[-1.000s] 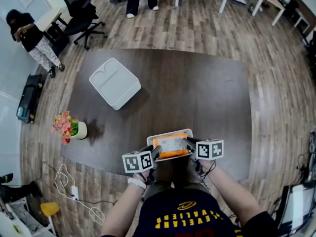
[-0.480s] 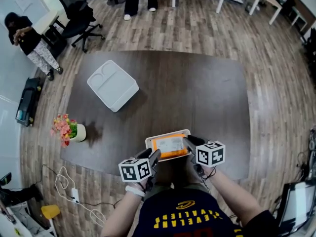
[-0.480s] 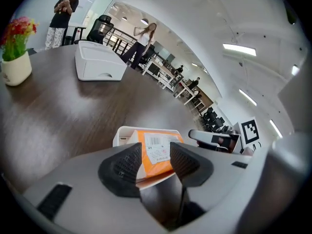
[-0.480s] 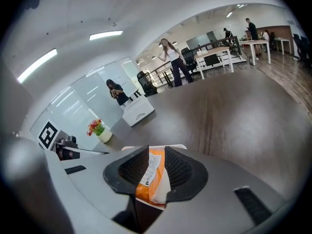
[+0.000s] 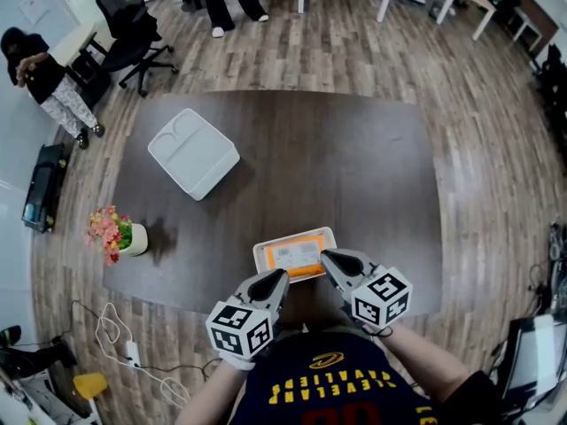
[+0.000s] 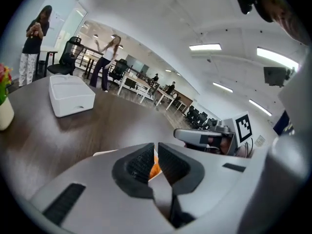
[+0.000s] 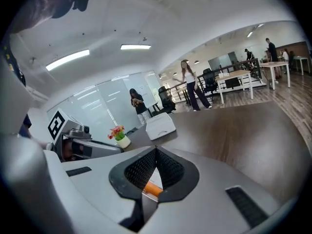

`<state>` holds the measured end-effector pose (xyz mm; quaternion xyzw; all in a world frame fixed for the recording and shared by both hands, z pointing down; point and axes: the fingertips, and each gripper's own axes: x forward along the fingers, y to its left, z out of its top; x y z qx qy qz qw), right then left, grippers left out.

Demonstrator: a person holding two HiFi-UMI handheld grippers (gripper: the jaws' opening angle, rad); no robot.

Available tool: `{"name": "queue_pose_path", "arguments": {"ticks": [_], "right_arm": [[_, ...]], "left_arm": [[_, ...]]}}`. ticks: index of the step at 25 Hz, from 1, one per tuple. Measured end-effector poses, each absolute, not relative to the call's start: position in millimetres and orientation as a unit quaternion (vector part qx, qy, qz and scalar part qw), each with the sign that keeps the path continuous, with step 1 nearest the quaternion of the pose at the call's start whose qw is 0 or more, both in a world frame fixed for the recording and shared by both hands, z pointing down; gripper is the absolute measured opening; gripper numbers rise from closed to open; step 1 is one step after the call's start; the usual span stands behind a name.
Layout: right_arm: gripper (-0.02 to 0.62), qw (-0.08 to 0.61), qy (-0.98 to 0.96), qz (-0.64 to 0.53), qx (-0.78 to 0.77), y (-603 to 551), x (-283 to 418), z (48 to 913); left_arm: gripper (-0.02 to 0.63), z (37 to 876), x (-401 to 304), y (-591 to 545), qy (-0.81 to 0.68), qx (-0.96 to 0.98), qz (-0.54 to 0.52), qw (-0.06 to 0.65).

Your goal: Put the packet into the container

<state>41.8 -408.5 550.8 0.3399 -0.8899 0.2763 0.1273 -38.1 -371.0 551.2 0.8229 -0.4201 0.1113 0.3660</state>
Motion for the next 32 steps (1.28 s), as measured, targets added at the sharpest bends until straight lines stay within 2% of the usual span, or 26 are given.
{"name": "queue_pose_path", "arguments": {"ticks": [2, 9, 32], "right_arm": [[0.009, 0.123, -0.895, 0.266, 0.337, -402, 39, 539], [0.009, 0.096, -0.909, 0.22, 0.34, -390, 35, 494], [0.009, 0.048, -0.931, 0.143, 0.331, -382, 21, 443]], "left_arm": [[0.0, 534, -31, -369, -0.411, 0.837, 0.1, 0.348], [0.0, 489, -27, -368, -0.405, 0.869, 0.093, 0.271], [0.0, 482, -10, -366, -0.396, 0.873, 0.089, 0.269]]}}
